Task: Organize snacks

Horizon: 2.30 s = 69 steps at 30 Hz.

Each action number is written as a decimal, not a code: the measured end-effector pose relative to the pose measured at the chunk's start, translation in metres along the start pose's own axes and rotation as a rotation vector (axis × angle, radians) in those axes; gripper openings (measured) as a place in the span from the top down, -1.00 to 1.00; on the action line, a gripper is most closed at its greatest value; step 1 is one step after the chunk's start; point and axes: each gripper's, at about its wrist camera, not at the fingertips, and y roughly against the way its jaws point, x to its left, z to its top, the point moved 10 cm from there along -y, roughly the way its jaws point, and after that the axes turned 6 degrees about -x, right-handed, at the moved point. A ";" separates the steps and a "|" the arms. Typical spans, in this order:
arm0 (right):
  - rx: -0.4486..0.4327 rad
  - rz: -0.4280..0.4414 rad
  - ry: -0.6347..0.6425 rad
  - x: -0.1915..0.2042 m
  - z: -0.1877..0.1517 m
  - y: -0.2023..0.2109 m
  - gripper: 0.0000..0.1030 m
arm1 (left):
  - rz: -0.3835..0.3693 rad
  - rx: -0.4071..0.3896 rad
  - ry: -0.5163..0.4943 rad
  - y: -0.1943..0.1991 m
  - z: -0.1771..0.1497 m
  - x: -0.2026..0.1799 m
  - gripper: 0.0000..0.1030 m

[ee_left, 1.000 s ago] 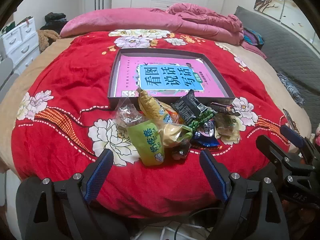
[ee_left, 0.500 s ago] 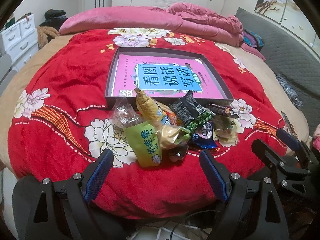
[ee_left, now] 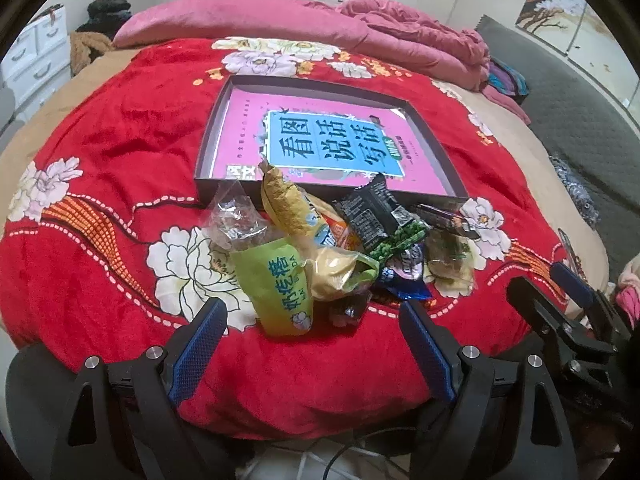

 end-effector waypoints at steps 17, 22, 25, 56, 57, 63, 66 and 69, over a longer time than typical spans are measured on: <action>0.023 0.010 -0.021 -0.013 0.005 -0.030 -0.99 | -0.001 0.056 0.060 -0.034 -0.001 0.000 -0.58; 0.040 0.010 0.003 -0.012 0.005 -0.043 -0.99 | -0.012 0.068 0.069 -0.038 0.000 -0.002 -0.28; 0.052 0.010 0.008 -0.013 0.004 -0.050 -0.99 | -0.019 0.067 0.070 -0.040 0.001 -0.004 -0.23; 0.150 0.134 0.057 0.001 0.003 -0.112 0.24 | -0.115 0.087 0.151 -0.061 0.005 -0.013 0.16; 0.146 0.138 0.058 0.001 0.004 -0.112 0.28 | -0.124 0.090 0.154 -0.061 0.005 -0.014 0.23; 0.119 0.156 0.021 -0.005 0.008 -0.106 0.43 | -0.137 0.088 0.143 -0.061 0.005 -0.017 0.33; 0.098 0.162 0.003 -0.009 0.011 -0.100 0.43 | -0.138 0.088 0.151 -0.058 0.004 -0.014 0.34; 0.069 0.174 -0.012 -0.011 0.016 -0.090 0.43 | -0.140 0.086 0.156 -0.053 0.003 -0.012 0.34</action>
